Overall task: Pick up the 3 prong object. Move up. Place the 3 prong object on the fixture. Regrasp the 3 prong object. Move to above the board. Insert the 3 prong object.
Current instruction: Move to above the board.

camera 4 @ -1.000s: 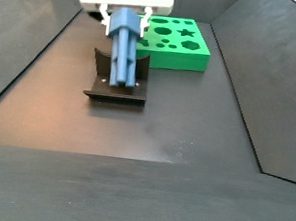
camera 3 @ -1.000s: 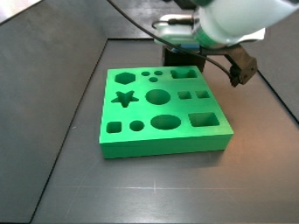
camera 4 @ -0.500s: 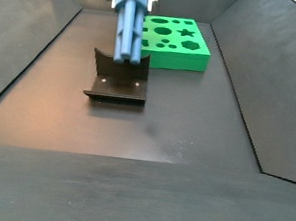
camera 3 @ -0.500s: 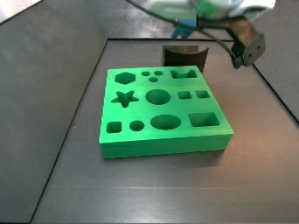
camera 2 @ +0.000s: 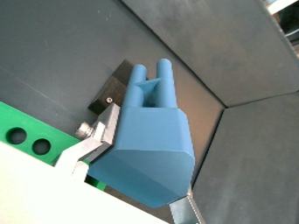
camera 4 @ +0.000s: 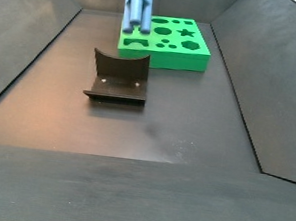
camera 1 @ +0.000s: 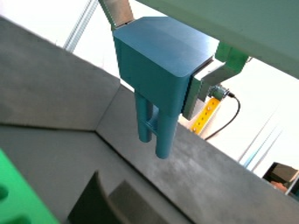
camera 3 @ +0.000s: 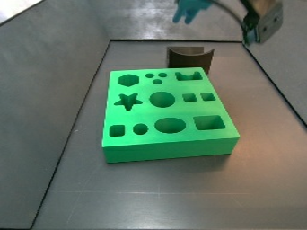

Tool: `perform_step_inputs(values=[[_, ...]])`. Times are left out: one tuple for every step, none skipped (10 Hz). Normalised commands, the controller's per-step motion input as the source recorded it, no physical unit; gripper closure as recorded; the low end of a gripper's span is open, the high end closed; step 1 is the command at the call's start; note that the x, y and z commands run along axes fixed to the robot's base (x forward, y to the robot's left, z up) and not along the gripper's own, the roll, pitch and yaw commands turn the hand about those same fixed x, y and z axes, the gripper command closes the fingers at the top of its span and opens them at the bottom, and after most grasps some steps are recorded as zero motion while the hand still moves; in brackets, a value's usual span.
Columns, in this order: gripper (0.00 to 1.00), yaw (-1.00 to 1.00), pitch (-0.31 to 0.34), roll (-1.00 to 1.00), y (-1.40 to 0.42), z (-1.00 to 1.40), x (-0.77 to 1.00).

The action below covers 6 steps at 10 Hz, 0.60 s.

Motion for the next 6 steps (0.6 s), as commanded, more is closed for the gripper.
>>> perform_step_inputs(values=[[1.0, 0.09, 0.067, -0.05, -0.06, 1.0, -0.1], [1.0, 0.08, 0.053, -0.05, -0.04, 0.95, -0.08], [1.0, 0.08, 0.044, -0.05, -0.03, 0.8, -0.06], [1.0, 0.07, 0.037, -0.05, -0.02, 0.69, -0.04], [1.0, 0.06, 0.042, -0.05, -0.01, 0.44, -0.02], [1.0, 0.05, 0.046, -0.04, -0.01, 0.29, -0.01]])
